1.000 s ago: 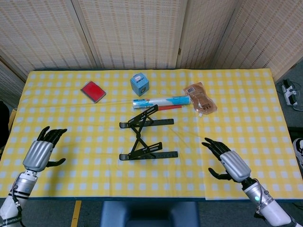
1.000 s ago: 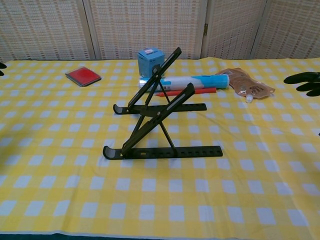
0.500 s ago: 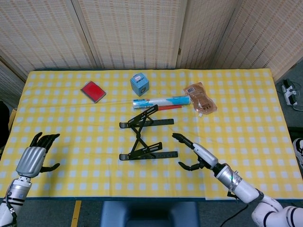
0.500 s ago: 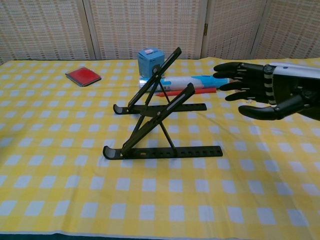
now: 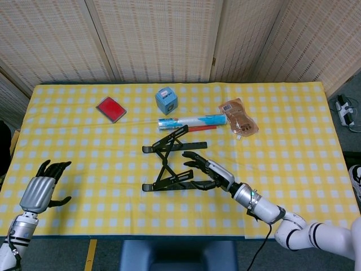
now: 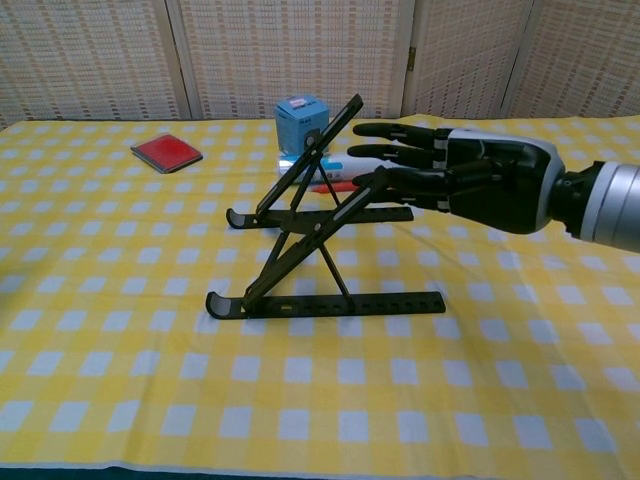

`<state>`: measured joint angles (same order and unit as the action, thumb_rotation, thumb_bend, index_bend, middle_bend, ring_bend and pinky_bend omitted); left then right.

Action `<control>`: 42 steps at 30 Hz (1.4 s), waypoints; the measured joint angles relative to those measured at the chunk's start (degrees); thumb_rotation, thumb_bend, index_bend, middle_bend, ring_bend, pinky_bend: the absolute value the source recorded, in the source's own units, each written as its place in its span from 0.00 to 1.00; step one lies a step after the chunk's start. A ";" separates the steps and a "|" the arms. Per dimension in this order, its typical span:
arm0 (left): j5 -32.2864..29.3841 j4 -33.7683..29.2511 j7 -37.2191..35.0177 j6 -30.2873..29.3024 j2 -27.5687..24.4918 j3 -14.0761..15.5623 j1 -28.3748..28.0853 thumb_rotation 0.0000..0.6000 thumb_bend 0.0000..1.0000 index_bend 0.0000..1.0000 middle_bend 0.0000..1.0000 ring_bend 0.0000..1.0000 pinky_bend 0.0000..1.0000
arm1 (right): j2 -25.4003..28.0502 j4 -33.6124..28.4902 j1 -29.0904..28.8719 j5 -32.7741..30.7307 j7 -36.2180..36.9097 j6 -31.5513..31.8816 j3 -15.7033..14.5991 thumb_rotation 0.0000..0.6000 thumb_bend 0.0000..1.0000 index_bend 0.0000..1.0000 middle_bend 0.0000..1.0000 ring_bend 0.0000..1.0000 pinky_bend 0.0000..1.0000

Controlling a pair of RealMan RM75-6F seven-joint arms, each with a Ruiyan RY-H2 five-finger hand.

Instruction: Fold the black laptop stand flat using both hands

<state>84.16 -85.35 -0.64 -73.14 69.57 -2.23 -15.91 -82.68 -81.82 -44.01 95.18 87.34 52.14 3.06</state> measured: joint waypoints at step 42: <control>-0.07 -0.94 3.32 0.94 1.12 -0.30 -1.53 1.00 0.19 0.15 0.19 0.17 0.07 | 3.63 5.12 -7.12 17.08 28.25 21.35 -20.57 1.00 0.43 0.00 0.14 0.18 0.16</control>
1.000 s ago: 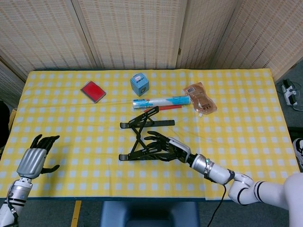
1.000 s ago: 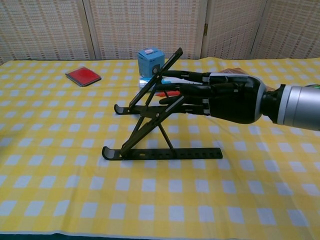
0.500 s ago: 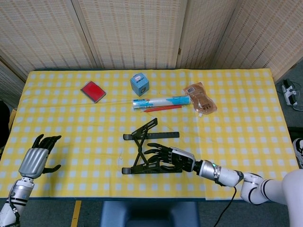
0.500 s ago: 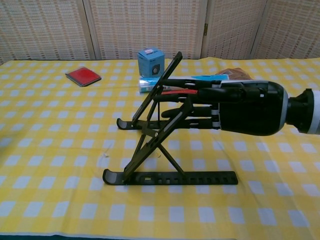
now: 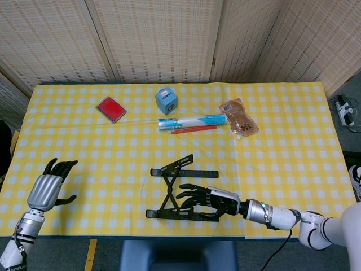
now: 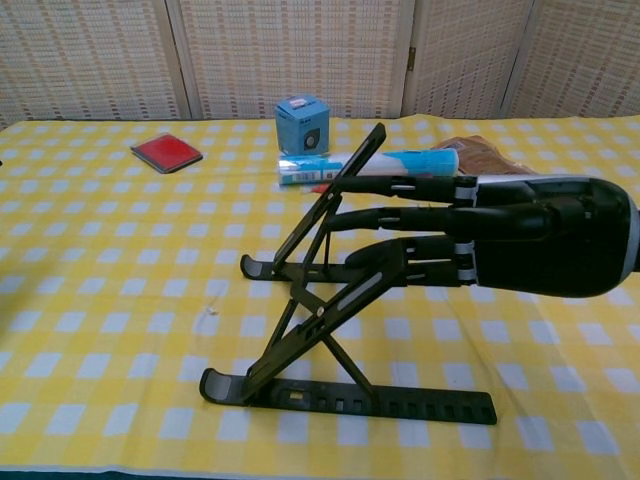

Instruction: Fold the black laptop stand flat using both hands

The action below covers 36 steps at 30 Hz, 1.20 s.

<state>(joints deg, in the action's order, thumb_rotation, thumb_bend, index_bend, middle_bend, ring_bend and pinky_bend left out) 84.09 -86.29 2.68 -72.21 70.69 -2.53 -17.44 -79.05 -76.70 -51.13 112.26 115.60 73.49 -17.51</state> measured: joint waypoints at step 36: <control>-0.46 3.06 -3.83 1.38 1.59 -0.03 -1.17 1.00 0.19 0.15 0.19 0.17 0.07 | 4.18 -7.14 1.14 -17.09 -39.90 -18.35 8.96 1.00 0.43 0.00 0.00 0.00 0.00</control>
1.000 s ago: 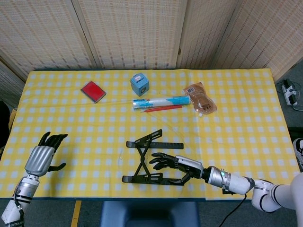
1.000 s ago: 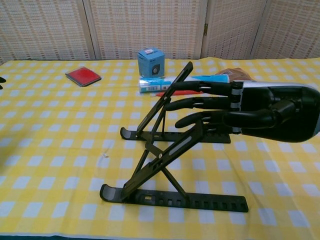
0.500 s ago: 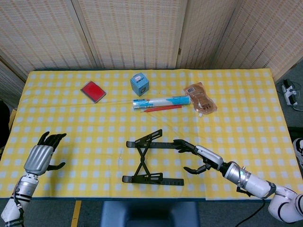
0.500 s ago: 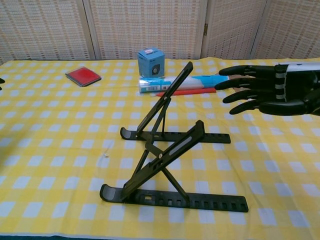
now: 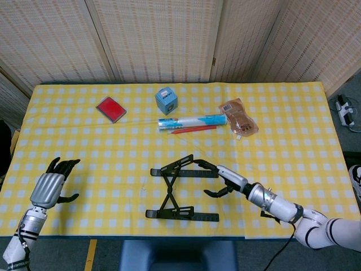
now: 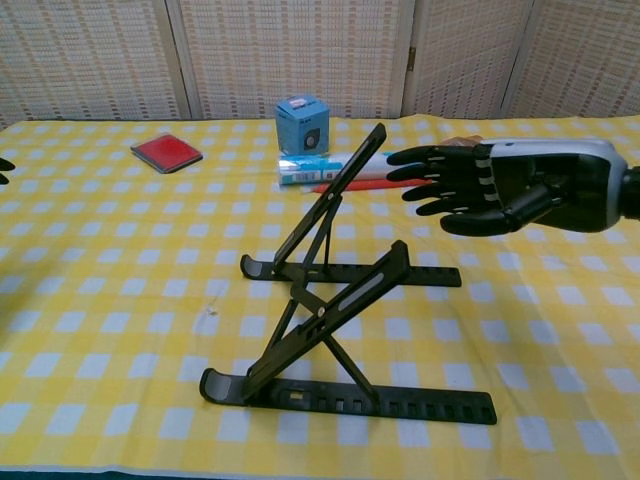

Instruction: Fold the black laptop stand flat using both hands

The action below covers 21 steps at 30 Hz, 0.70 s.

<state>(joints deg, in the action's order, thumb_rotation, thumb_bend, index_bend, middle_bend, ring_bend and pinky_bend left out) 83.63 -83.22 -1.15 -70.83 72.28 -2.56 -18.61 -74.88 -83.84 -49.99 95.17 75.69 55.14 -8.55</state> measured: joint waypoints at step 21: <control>-0.76 2.74 -3.00 0.04 0.26 0.08 0.52 1.00 0.19 0.14 0.19 0.18 0.07 | -10.07 2.04 -5.51 -6.56 -7.93 -8.79 10.14 1.00 0.43 0.00 0.00 0.00 0.00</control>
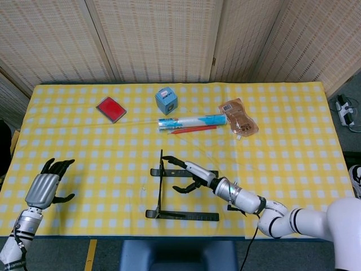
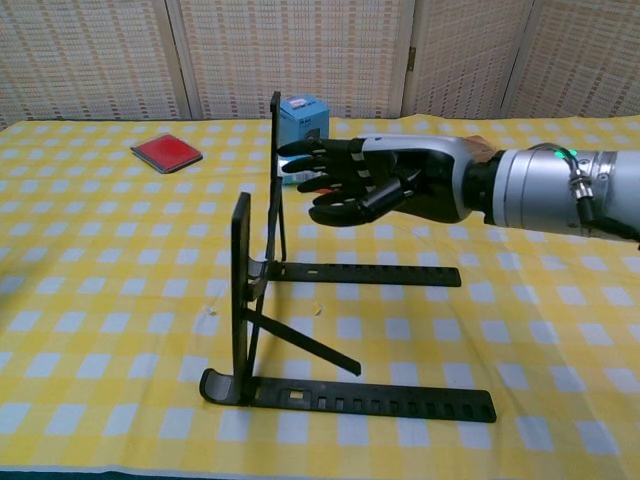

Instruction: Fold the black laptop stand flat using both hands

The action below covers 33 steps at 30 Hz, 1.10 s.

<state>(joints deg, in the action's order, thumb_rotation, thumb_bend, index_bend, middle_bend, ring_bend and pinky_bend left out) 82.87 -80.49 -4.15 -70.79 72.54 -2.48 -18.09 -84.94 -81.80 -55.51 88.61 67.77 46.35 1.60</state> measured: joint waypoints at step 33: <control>0.14 1.19 -0.99 -0.18 0.61 0.28 0.43 1.00 0.19 0.14 0.19 0.18 0.07 | -4.36 0.58 -3.63 -1.10 -5.43 -4.94 3.59 1.00 0.43 0.00 0.00 0.00 0.00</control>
<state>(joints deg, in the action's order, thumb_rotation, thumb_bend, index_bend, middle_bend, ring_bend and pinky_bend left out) 83.01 -79.30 -5.14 -70.97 73.15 -2.20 -17.65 -89.30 -81.22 -59.13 87.51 62.34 41.40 5.19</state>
